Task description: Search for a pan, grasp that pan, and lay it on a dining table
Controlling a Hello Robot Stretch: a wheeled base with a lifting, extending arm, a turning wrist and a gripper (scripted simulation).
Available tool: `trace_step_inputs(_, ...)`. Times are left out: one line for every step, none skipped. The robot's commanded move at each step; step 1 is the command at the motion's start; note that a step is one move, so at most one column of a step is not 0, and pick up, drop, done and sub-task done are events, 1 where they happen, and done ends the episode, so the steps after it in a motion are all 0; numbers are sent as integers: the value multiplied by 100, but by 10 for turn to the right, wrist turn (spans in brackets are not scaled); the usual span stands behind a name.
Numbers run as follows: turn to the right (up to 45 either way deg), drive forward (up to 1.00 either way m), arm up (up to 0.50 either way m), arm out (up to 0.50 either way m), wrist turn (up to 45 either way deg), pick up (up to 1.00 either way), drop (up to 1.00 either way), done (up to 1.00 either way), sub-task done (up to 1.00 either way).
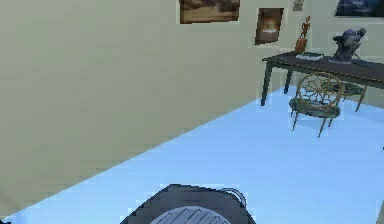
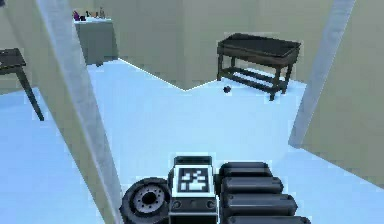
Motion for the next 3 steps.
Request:
trace_step_inputs(0,40,0,0,0,0,0,0,0)
trace_step_inputs(420,0,0,0,0,0,0,0,0)
trace_step_inputs(30,0,0,0,0,0,0,0,0)
